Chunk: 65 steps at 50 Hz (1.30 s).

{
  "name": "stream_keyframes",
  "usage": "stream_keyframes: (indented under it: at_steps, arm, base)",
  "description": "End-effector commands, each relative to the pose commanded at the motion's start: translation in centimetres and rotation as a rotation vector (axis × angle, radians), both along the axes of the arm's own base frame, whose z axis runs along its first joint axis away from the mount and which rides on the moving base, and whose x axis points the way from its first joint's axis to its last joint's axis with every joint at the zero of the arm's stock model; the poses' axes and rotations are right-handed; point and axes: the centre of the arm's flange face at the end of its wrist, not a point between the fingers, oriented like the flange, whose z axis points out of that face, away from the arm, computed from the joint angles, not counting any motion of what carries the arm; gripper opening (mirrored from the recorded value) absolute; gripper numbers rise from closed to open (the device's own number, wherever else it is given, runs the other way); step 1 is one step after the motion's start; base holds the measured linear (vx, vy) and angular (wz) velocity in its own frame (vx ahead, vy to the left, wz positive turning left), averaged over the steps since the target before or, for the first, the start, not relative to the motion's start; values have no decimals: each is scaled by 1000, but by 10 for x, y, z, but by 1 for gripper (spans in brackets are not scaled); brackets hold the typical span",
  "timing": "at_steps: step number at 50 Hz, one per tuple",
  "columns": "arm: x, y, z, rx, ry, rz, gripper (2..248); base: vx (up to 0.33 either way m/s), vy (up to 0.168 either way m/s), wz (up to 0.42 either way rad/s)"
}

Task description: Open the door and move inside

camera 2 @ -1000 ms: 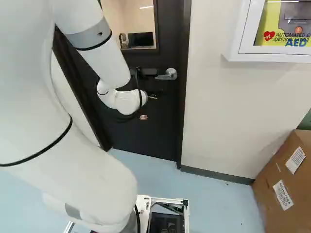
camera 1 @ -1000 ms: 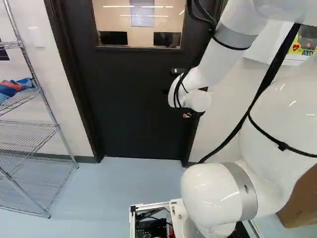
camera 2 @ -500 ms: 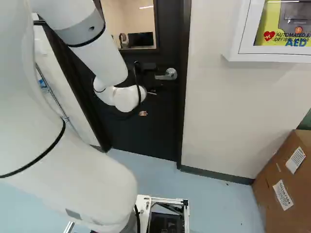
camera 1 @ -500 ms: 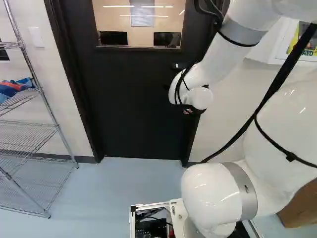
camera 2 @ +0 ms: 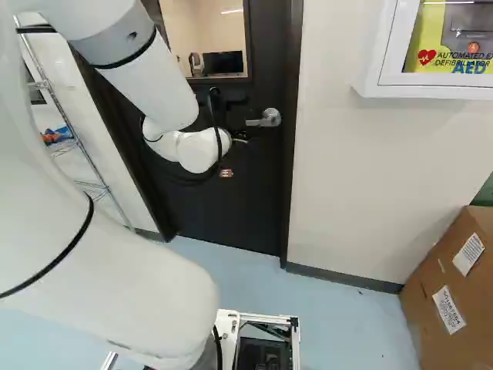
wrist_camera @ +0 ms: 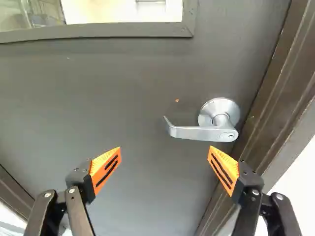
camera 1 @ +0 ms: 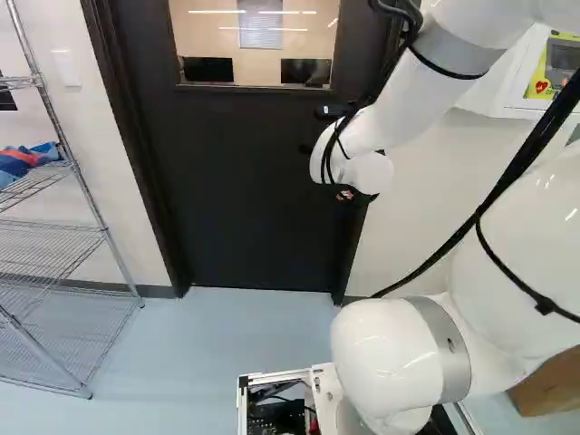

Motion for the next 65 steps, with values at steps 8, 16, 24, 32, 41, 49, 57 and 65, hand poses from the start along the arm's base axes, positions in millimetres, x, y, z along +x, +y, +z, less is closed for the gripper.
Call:
stream_keyframes:
  at_steps: [8, 16, 24, 32, 41, 49, 57, 65]
  arm:
    - [0, 0, 8, -1, -19, 0, 247]
    - [2, 0, 16, -2, -38, -1, 247]
    - [7, -2, 25, -4, -56, -3, 247]
    - [13, -3, 31, -4, -67, -6, 247]
    - [21, -5, 33, -5, -68, -9, 247]
    - [28, -6, 33, -5, -66, -11, 247]
    - [35, -7, 34, -4, -65, -12, 247]
    - [39, -7, 31, -4, -57, -11, 247]
  base:
    - [0, 0, 0]
    - [0, 0, 0]
    - [0, 0, 0]
    - [0, 0, 0]
    - [0, 0, 0]
    - [0, 0, 0]
    - [0, 0, 0]
    - [0, 0, 0]
